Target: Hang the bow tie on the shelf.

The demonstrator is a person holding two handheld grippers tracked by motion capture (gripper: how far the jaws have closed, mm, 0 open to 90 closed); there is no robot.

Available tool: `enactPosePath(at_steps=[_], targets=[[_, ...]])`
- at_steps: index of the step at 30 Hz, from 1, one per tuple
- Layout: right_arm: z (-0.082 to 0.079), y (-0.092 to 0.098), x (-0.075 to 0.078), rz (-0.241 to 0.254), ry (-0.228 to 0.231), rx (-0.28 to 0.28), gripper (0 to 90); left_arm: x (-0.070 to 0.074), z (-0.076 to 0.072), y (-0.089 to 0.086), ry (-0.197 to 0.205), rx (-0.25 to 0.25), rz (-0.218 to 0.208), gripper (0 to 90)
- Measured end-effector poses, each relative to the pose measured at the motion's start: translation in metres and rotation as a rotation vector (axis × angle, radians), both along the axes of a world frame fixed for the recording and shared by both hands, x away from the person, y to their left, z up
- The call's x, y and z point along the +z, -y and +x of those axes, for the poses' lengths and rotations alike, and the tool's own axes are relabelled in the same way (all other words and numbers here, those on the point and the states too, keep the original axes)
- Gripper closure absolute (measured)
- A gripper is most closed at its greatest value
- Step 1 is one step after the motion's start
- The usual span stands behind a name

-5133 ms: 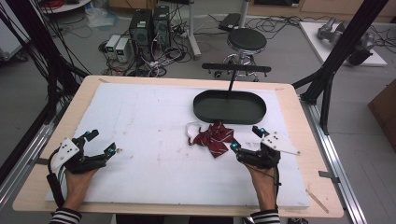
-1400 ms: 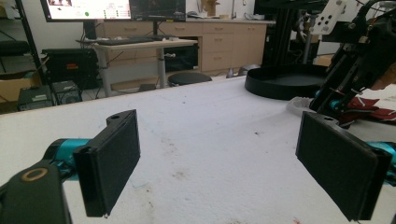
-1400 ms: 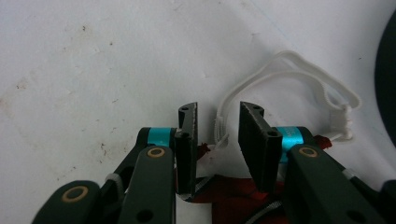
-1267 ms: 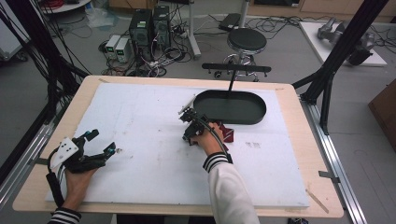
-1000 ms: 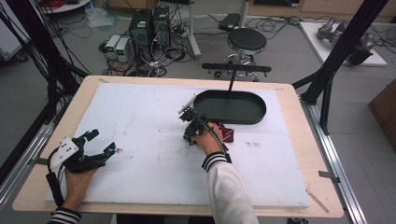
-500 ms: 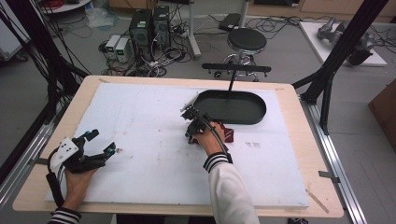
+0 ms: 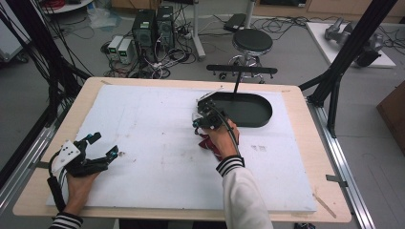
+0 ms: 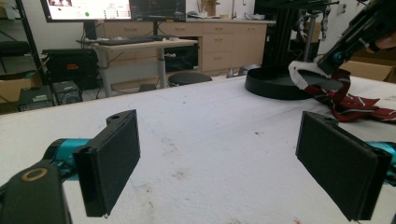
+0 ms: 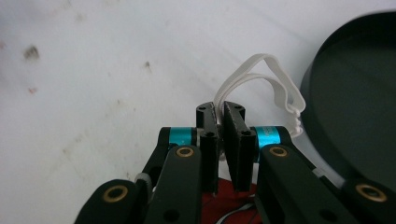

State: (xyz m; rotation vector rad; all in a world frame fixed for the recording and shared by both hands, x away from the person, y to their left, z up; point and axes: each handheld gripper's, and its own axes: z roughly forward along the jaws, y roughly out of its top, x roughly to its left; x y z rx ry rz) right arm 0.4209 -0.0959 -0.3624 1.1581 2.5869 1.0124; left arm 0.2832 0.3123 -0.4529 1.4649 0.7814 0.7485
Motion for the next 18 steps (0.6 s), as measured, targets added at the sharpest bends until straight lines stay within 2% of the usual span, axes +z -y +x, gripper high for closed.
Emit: enactPosePath(at_steps=[7,9,14,18], targets=[[-0.005,0.018,0.018,0.112,0.117,-0.05,84.9,0.0,0.0,0.0,0.0,0.0,-0.001,14.1],[-0.007,0.025,0.022,0.152,0.133,-0.068,84.9,0.0,0.0,0.0,-0.001,0.0,-0.002,14.1],[-0.01,0.043,0.032,0.212,0.206,-0.134,85.0,0.0,0.0,0.0,-0.001,0.002,-0.001,14.1],[-0.013,0.054,0.043,0.233,0.268,-0.184,85.0,0.0,0.0,0.0,-0.001,0.002,0.0,14.1]])
